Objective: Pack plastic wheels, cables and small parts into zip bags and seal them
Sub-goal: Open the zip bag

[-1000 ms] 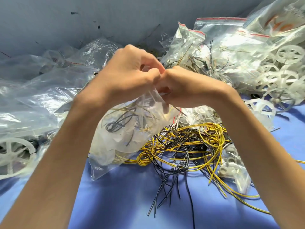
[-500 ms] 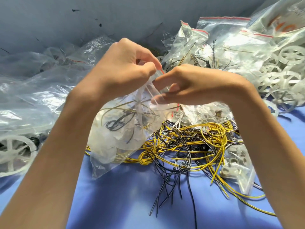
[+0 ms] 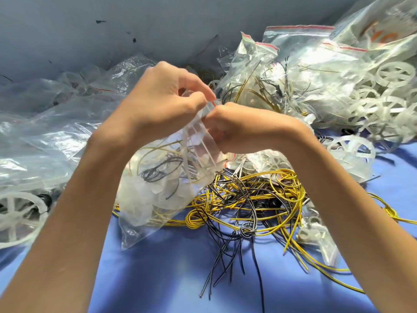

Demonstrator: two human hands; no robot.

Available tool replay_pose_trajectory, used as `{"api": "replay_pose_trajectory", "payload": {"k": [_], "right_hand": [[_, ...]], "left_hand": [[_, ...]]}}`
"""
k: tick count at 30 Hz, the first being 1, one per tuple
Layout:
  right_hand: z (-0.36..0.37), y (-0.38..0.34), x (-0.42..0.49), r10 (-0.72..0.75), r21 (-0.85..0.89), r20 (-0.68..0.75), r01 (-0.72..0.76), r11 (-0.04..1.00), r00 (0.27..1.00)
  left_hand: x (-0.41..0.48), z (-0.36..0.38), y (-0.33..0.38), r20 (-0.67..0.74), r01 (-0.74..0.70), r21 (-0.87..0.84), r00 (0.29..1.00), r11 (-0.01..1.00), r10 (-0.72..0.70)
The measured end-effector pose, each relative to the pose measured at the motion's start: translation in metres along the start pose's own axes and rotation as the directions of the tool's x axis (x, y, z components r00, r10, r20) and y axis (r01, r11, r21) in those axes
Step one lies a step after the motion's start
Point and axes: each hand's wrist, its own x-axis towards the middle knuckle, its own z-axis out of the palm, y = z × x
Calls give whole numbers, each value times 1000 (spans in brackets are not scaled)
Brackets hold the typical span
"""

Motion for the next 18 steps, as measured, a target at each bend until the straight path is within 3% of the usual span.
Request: {"api": "replay_pose_trajectory", "payload": {"k": [2,4,8,18], "right_hand": [[1,1,0,12,109,-66,-5,994,998],[2,-1,1,3,105,-88,6,994,996],[5,-4,3,-19,-109,-29,16,994,999],[-5,-1,-5,-10,-136,204,38,990,979]], "left_hand": [[0,-1,-1,-3,-1,-6,1000,1000,1],[0,-2,-1,-2,-3,-21,1000,1000,3],[1,-3,-2,5,1,-27,1000,1000,0],[0,-6,-4,44,4,-53,999,999,-2]]}}
